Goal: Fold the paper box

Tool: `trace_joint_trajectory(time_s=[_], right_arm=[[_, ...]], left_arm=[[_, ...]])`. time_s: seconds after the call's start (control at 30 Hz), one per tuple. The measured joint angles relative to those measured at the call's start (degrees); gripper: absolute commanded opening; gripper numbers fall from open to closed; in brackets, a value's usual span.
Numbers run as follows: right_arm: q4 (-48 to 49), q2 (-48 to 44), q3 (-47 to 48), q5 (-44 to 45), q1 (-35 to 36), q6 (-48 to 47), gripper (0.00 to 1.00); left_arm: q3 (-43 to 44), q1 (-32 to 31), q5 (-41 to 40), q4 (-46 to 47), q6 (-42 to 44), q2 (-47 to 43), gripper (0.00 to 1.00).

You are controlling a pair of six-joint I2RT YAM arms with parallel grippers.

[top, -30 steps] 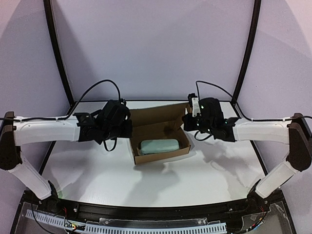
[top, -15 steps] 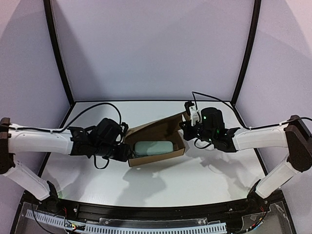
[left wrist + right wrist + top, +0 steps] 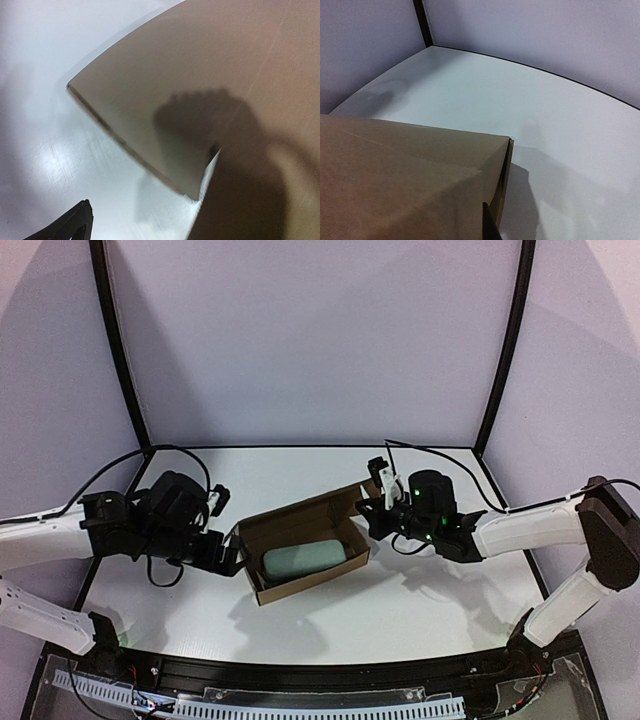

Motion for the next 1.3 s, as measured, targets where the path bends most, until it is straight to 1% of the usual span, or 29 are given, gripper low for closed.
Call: trace_joint_trajectory(time_s=[0.07,0.17,0.2,0.33,0.4,0.43,0.47,0.5,0.53,0.6,0.63,0.67,0.7,0.8,0.83,0.9,0.93,0.97,1.0,1.07,1.1,1.13,1.17,1.2,1.23,1.3], right_arm=[[0.3,0.3,0.0,0.5,0.1,0.7,0.00],[0.8,0.6,0.0,1.0,0.2,1.4,0.00],[1.1,0.7,0.0,1.1,0.3,1.9,0.00],[1.6,0.9,-0.1,0.9,0.3,2.3,0.00],[2.1,0.9,-0.4,0.8,0.3,2.3,0.00],[2.5,0.9,-0.6,0.7,0.3,2.1,0.00],[2.6,0.9,-0.7,0.7,0.3,2.1,0.00],[3.2,0.9,-1.2,0.6,0.3,1.8,0.00],[3.6,0.9,-1.4,0.6,0.3,1.7,0.00],[4.0,0.9,-1.7,0.5,0.3,1.3,0.00],[4.1,0.9,-1.8,0.5,0.3,1.0,0.01],[4.1,0.9,-1.8,0.4,0.3,0.9,0.02],[4.1,0.8,-1.8,0.2,0.3,0.5,0.04],[3.1,0.3,-1.8,-0.5,0.3,-0.4,0.12],[2.0,-0.2,-1.7,-1.1,0.3,-0.3,0.22],[-3.0,-1.5,-2.1,-2.4,0.5,-0.3,0.48],[-4.9,-2.1,-2.6,-2.7,0.6,-0.3,0.54],[-6.7,-2.9,-3.2,-3.2,0.7,-0.2,0.62],[-8.1,-3.9,-3.8,-3.7,0.8,-0.3,0.69],[-10.5,-6.7,-4.9,-4.9,1.0,-0.4,0.78],[-11.8,-8.5,-5.3,-5.8,1.0,-0.8,0.82],[-12.6,-9.9,-5.6,-6.4,1.0,-0.6,0.83],[-13.0,-10.7,-5.7,-6.9,1.1,-0.9,0.88],[-14.3,-13.4,-6.1,-8.0,1.1,-1.0,0.94],[-15.3,-15.6,-6.3,-8.8,1.1,-1.4,0.97],[-17.6,-19.9,-6.9,-9.8,1.1,-1.7,0.98]], left_arm=[[0.0,0.0,-0.5,-3.7,-0.3,-2.1,0.99],[0.0,0.0,-0.7,-6.4,-0.7,-5.4,0.99],[0.2,0.0,-0.6,-7.8,-0.9,-9.6,0.99],[2.1,0.0,1.1,-7.9,-1.0,-18.0,0.99],[3.8,-0.1,-0.1,-7.8,-1.5,-20.7,0.99],[6.4,-0.2,-3.1,-8.6,-3.0,-21.9,0.99],[7.4,-0.2,-4.0,-8.7,-3.6,-22.0,0.99],[11.0,-0.3,-7.6,-9.4,-5.6,-21.1,0.99],[12.6,-0.3,-9.4,-9.5,-6.7,-20.0,0.99],[18.8,-0.2,-14.4,-10.6,-9.7,-14.3,0.99],[22.8,0.0,-16.7,-10.8,-11.0,-8.6,0.99],[24.7,0.3,-17.4,-10.5,-11.4,-5.0,0.99],[27.6,1.2,-17.4,-10.4,-11.7,0.5,0.99],[33.8,4.5,-14.3,-9.3,-11.4,16.3,0.99],[34.5,5.3,-13.5,-9.1,-11.0,19.1,0.99],[35.3,7.3,-10.1,-8.6,-9.1,26.6,0.99],[35.3,8.0,-8.2,-8.6,-8.1,29.5,0.99],[35.3,8.4,-6.8,-8.6,-7.3,31.1,0.99],[35.3,8.6,-4.5,-8.6,-6.2,33.1,0.99],[35.1,8.6,-1.6,-8.5,-4.7,34.2,0.99],[34.8,8.5,-0.3,-8.0,-4.0,34.2,0.99],[34.5,8.4,0.7,-7.5,-3.5,34.0,0.99],[34.2,8.4,1.2,-7.1,-3.1,33.8,0.99],[33.6,8.4,2.4,-6.1,-2.4,33.6,0.99],[32.9,8.4,3.7,-5.1,-1.6,33.5,0.99],[31.7,8.4,5.6,-4.0,-0.6,33.5,0.99]])
